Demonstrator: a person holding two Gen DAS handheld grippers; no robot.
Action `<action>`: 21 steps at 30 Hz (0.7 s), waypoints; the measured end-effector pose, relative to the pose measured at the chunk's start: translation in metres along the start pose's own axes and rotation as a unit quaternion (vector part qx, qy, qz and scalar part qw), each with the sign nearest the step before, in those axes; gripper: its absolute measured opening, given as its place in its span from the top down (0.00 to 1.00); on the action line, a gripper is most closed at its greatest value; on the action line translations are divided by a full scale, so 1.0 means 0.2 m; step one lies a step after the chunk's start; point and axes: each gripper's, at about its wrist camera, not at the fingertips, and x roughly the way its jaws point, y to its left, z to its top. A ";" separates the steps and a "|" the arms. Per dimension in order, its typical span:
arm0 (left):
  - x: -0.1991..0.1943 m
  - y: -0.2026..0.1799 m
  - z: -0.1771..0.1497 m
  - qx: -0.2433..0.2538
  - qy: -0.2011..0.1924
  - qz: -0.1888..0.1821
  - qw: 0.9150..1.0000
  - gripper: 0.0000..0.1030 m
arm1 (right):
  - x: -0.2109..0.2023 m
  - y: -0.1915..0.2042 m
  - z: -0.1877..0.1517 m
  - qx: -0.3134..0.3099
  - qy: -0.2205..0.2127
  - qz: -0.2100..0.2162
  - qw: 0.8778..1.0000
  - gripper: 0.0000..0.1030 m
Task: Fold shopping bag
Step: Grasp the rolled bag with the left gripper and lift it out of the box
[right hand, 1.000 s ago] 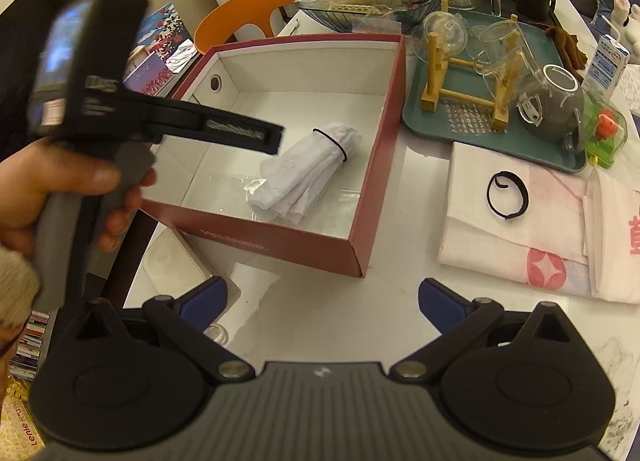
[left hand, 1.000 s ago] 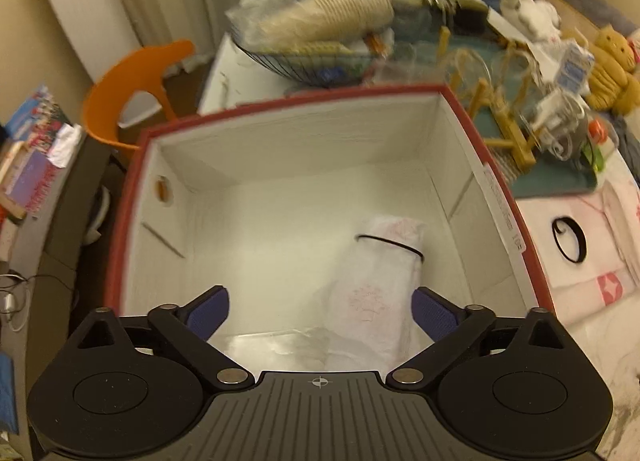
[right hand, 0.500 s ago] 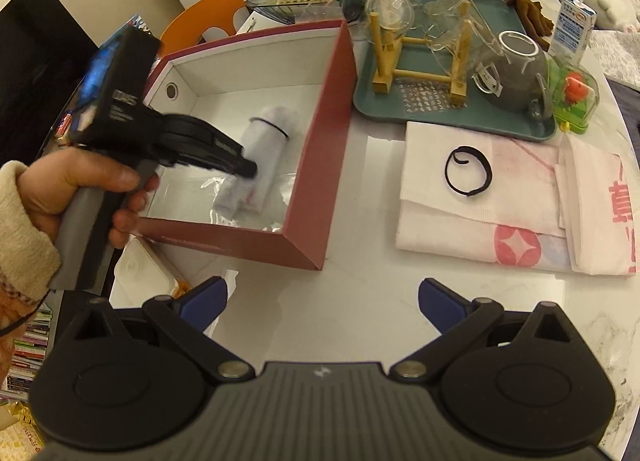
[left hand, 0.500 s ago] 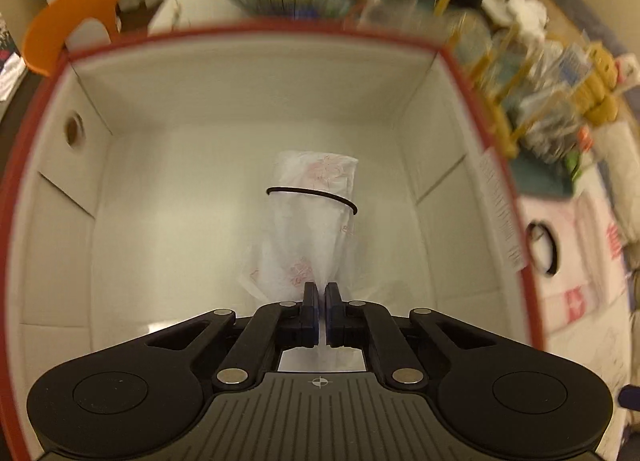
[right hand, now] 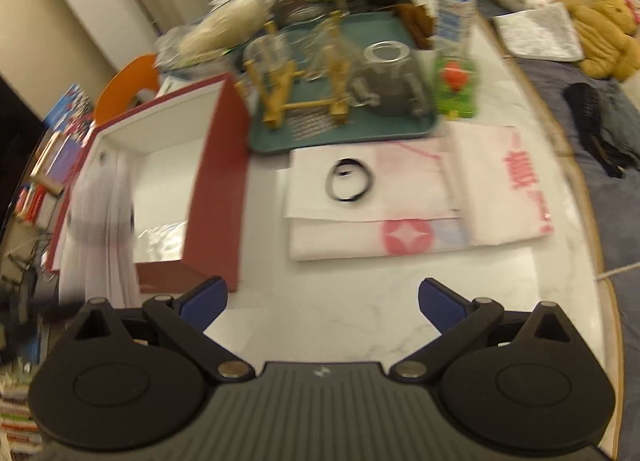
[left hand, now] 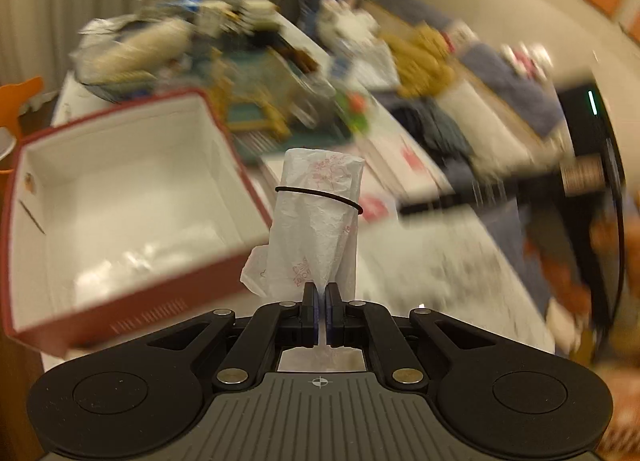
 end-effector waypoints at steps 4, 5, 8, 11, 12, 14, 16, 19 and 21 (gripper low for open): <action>0.18 -0.16 -0.23 0.057 0.085 -0.007 0.995 0.97 | -0.06 -0.11 -0.12 0.020 -0.018 -0.018 0.999 0.00; 0.24 -0.18 -0.27 0.063 0.104 -0.008 0.993 0.97 | -0.07 -0.12 -0.16 0.016 -0.020 -0.011 1.000 0.03; 0.39 -0.21 -0.34 0.083 0.138 -0.005 0.987 0.97 | -0.10 -0.04 -0.31 -0.044 -0.006 0.026 0.999 0.43; 0.47 -0.22 -0.37 0.100 0.152 -0.006 0.983 0.97 | -0.05 0.09 -0.44 -0.111 0.020 0.052 0.992 0.55; 0.48 -0.22 -0.38 0.102 0.152 -0.007 0.983 0.97 | -0.03 0.11 -0.47 -0.121 0.030 0.067 0.990 0.55; 0.48 -0.20 -0.38 0.093 0.151 -0.009 0.984 0.97 | -0.02 0.15 -0.51 -0.144 0.036 0.101 0.984 0.52; 0.48 -0.19 -0.38 0.081 0.149 -0.010 0.985 0.97 | 0.00 0.18 -0.53 -0.175 0.032 0.120 0.977 0.51; 0.46 -0.19 -0.38 0.053 0.142 0.002 0.988 0.97 | 0.06 0.24 -0.55 -0.240 0.041 0.133 0.961 0.58; 0.45 -0.19 -0.39 0.031 0.137 0.016 0.990 0.97 | 0.12 0.27 -0.57 -0.281 0.056 0.139 0.948 0.76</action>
